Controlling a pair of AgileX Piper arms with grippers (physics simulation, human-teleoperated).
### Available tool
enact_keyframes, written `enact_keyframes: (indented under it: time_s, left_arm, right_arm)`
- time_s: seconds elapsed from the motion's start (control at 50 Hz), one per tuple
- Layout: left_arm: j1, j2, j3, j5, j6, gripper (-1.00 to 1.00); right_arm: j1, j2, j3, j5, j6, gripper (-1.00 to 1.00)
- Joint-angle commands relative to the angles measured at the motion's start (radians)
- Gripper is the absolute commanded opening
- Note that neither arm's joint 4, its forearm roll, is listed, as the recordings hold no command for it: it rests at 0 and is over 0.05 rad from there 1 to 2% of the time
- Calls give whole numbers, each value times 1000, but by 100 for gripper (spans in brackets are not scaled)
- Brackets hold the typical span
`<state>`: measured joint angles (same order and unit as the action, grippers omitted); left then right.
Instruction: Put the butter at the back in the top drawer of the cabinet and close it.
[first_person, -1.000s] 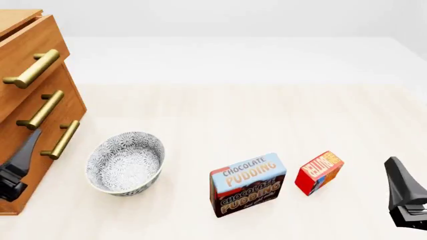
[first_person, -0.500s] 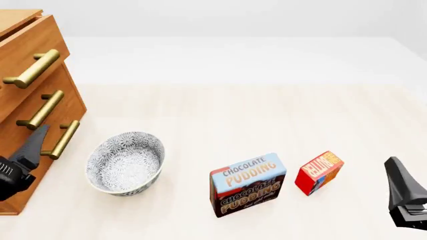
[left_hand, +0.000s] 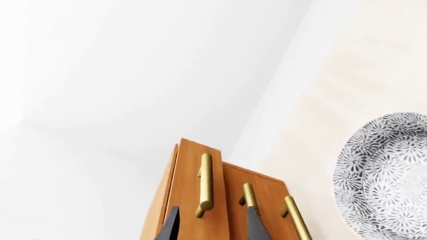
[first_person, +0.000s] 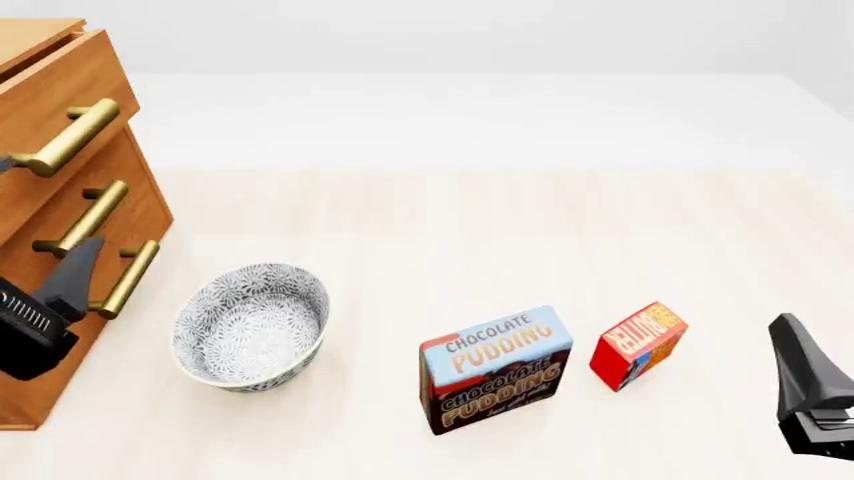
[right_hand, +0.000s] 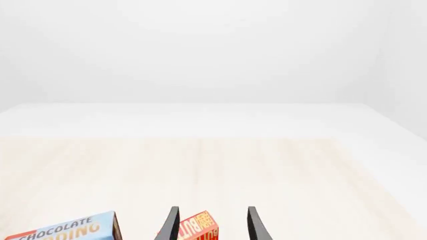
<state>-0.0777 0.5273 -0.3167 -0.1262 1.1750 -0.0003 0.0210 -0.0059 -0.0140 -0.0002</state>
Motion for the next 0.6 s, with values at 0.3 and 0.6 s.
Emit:
enact_keyframes:
  time_s: [0.3,0.6]
  left_arm:
    - [44,114,-48,-74,43,100]
    - [66,137,-62,-85,62,100]
  right_arm:
    - [0,0,0,0,0,100]
    - [0,0,0,0,0,100]
